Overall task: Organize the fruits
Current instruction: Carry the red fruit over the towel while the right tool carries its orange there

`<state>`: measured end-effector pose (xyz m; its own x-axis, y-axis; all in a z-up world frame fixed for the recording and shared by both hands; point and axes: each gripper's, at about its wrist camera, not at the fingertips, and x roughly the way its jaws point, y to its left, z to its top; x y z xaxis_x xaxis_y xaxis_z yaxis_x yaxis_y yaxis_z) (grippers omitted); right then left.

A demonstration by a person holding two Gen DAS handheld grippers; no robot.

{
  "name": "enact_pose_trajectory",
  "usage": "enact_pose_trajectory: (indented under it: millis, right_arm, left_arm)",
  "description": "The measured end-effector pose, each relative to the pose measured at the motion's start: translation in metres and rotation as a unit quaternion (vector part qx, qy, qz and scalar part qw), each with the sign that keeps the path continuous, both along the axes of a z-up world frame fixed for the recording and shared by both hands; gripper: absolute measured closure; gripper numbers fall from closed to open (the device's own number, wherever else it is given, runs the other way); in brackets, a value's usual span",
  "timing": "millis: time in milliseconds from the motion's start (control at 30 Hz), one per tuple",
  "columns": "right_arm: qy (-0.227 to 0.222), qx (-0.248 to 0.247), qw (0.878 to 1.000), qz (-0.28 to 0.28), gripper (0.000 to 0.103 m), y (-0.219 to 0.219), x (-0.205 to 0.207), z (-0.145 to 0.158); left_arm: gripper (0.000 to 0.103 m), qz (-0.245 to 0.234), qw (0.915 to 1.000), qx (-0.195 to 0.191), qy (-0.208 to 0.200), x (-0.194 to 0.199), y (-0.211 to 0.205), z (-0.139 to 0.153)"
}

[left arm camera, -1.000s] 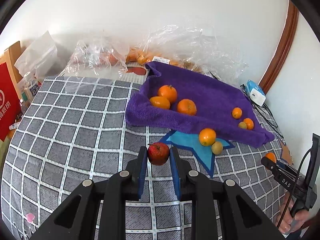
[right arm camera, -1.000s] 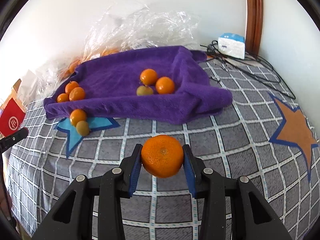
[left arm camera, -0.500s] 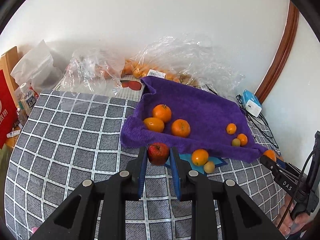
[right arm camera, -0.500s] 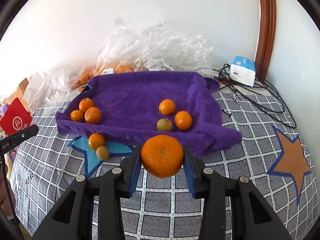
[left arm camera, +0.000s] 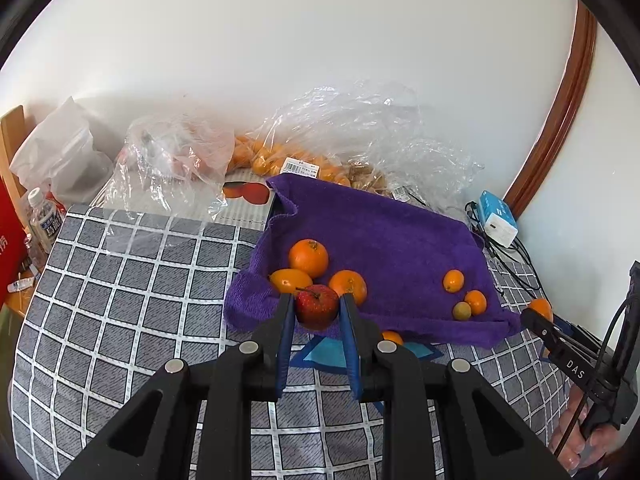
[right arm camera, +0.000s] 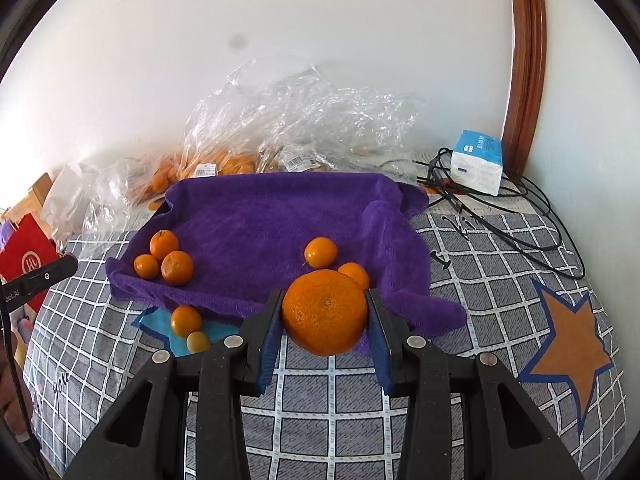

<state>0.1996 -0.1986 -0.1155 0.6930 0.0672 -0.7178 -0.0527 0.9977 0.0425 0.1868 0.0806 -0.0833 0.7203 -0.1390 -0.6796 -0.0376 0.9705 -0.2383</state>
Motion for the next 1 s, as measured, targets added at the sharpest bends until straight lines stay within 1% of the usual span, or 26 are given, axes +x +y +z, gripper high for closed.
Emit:
enact_pose_trajectory:
  millis: [300, 400, 500, 633, 733, 833, 933, 1000]
  right_arm:
    - [-0.002, 0.010, 1.000, -0.006, 0.064, -0.008, 0.021, 0.000]
    - [-0.006, -0.001, 1.000, -0.006, 0.064, -0.008, 0.030, 0.001]
    - [-0.008, -0.001, 1.000, -0.007, 0.064, -0.013, 0.041, -0.001]
    - [0.000, 0.003, 1.000, -0.015, 0.064, -0.022, 0.059, -0.010]
    - [0.011, 0.008, 1.000, -0.015, 0.064, -0.027, 0.074, -0.020]
    - [0.017, 0.003, 1.000, -0.012, 0.064, -0.027, 0.089, -0.030]
    - [0.032, 0.002, 0.999, -0.012, 0.064, -0.027, 0.104, -0.042]
    - [0.036, -0.015, 0.999, -0.015, 0.064, -0.023, 0.112, -0.048]
  left_arm:
    - [0.081, 0.007, 1.0000, 0.002, -0.002, 0.019, 0.004, 0.000]
    - [0.081, 0.012, 0.9999, -0.001, 0.001, 0.029, 0.009, -0.002]
    - [0.081, 0.015, 0.9999, 0.001, 0.006, 0.039, 0.012, -0.004]
    - [0.081, 0.017, 0.9998, 0.005, 0.009, 0.054, 0.013, -0.007]
    - [0.081, 0.017, 0.9997, -0.001, 0.019, 0.066, 0.011, -0.013]
    - [0.081, 0.013, 0.9994, -0.003, 0.030, 0.079, 0.006, -0.019]
    - [0.081, 0.002, 0.9993, 0.005, 0.036, 0.090, -0.005, -0.023]
    - [0.081, -0.004, 0.9992, 0.010, 0.039, 0.097, -0.011, -0.026]
